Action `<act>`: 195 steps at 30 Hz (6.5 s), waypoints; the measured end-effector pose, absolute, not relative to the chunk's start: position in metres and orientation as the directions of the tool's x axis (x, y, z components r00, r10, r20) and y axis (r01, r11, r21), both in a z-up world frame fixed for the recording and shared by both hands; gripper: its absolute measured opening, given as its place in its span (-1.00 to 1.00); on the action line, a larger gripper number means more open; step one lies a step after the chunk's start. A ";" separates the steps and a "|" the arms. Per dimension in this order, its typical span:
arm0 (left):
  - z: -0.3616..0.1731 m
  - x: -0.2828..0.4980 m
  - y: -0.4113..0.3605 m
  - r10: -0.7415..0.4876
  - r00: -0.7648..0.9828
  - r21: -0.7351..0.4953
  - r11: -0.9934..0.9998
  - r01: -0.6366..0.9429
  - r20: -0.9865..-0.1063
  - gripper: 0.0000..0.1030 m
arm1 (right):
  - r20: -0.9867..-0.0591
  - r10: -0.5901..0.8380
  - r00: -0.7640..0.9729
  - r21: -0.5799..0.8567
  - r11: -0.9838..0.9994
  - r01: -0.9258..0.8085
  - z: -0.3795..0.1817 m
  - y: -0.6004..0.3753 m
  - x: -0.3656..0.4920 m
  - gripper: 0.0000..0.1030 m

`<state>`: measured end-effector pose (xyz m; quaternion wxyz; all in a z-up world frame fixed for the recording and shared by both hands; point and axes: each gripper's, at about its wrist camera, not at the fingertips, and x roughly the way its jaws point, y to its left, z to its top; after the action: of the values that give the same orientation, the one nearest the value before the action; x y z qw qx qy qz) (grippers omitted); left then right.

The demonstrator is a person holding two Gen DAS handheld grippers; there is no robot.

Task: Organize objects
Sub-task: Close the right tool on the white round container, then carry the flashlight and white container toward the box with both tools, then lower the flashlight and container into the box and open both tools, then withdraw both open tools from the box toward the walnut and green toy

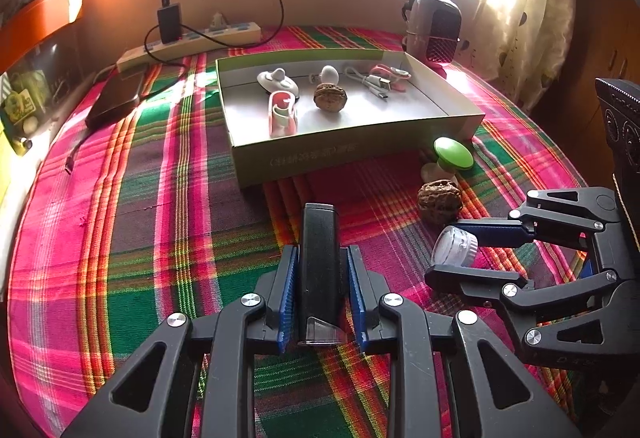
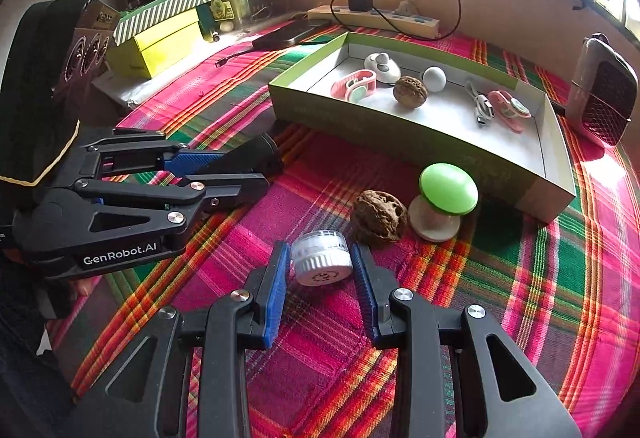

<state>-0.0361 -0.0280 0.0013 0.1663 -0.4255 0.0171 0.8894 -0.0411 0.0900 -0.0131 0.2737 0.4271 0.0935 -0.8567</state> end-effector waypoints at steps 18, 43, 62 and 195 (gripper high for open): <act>0.002 -0.034 -0.027 0.280 -0.584 -0.108 -0.944 -0.311 -0.762 -0.58 | -0.774 -0.396 -0.495 0.089 -0.841 0.533 -0.013 0.092 -0.041 -0.41; 0.004 -0.032 -0.027 0.274 -0.591 -0.104 -0.947 -0.305 -0.759 -0.59 | -0.766 -0.400 -0.504 0.095 -0.845 0.526 -0.009 0.096 -0.041 -0.42; 0.032 -0.049 -0.038 0.301 -0.622 -0.131 -0.943 -0.304 -0.723 -0.59 | -0.698 -0.433 -0.571 0.125 -0.858 0.498 0.019 0.110 -0.041 -0.42; 0.026 -0.145 0.007 0.244 -0.630 -0.089 -0.960 -0.267 -0.738 -0.42 | -0.689 -0.302 -0.659 0.107 -0.941 0.320 0.024 0.134 -0.171 -0.29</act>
<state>-0.1455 0.0074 0.0262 0.1414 -0.4063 0.0142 0.9026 -0.1711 0.1343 0.0240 0.1710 0.3761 0.0120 -0.9106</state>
